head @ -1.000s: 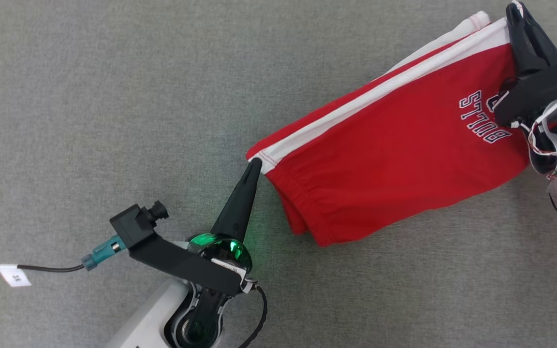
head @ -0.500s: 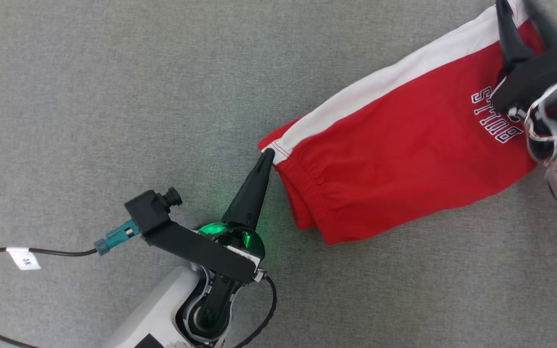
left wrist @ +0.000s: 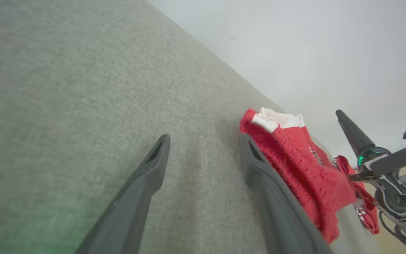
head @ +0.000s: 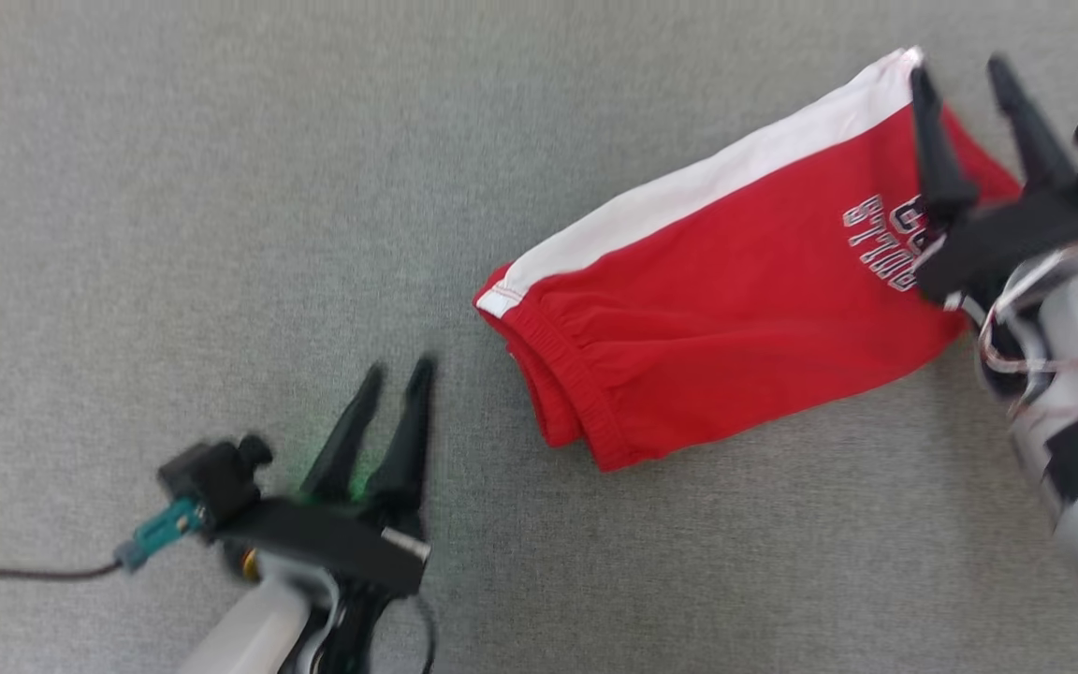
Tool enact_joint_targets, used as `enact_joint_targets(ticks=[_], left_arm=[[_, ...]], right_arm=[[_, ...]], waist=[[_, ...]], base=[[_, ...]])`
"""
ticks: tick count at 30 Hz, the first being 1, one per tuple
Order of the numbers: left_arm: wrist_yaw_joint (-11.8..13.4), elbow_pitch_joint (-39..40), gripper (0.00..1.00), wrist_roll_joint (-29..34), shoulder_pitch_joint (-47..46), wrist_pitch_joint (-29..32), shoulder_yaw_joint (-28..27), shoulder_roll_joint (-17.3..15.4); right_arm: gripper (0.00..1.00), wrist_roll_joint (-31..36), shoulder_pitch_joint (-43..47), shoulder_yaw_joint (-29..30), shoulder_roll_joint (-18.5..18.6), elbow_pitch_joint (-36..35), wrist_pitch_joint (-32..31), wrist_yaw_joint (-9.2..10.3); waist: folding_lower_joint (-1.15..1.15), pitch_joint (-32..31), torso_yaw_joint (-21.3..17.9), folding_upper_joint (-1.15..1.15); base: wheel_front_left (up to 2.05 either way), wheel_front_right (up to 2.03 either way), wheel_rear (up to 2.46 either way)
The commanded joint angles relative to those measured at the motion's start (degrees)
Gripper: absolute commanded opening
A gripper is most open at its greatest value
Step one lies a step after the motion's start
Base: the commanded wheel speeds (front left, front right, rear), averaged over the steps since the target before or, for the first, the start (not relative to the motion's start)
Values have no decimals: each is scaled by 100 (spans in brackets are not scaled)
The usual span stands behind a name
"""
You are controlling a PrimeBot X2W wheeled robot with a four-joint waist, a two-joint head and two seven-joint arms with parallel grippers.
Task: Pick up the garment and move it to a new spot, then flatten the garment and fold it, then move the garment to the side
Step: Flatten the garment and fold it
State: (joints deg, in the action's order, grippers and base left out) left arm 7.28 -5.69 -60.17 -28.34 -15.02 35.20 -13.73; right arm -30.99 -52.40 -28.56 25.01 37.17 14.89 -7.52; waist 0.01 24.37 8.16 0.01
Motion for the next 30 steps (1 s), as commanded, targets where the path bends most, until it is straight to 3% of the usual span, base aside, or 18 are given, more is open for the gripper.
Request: enact_joint_targets(ticks=[1, 6, 11, 23, 30], left_arm=[[101, -32, 100, 175, 313, -6, -81, -104], [472, 336, 100, 1145, 876, -11, -321, -139], [677, 542, 100, 1967, 1501, -12, -519, -74], [718, 1092, 100, 3691, 2557, -13, -904, 232], [628, 1253, 100, 4204, 2865, -13, -924, 438]], right_arm=[[100, 60, 224, 70, -48, -100, 32, 7], [100, 195, 921, 339, -223, -419, 32, 7], [100, 270, 1582, 580, -378, -630, 32, 7], [100, 92, 2661, 905, -550, -665, 32, 7], [100, -410, 2865, 1063, -435, -420, 32, 7]], waist=[[-1, -381, -159, -1], [-1, -875, -249, -1], [-1, -1379, -286, -1], [-1, -2071, -279, -1], [-1, -2085, -141, -1]], base=[[0, 0, 0], [0, 0, 0], [0, 0, 0], [0, 0, 0], [0, 0, 0]])
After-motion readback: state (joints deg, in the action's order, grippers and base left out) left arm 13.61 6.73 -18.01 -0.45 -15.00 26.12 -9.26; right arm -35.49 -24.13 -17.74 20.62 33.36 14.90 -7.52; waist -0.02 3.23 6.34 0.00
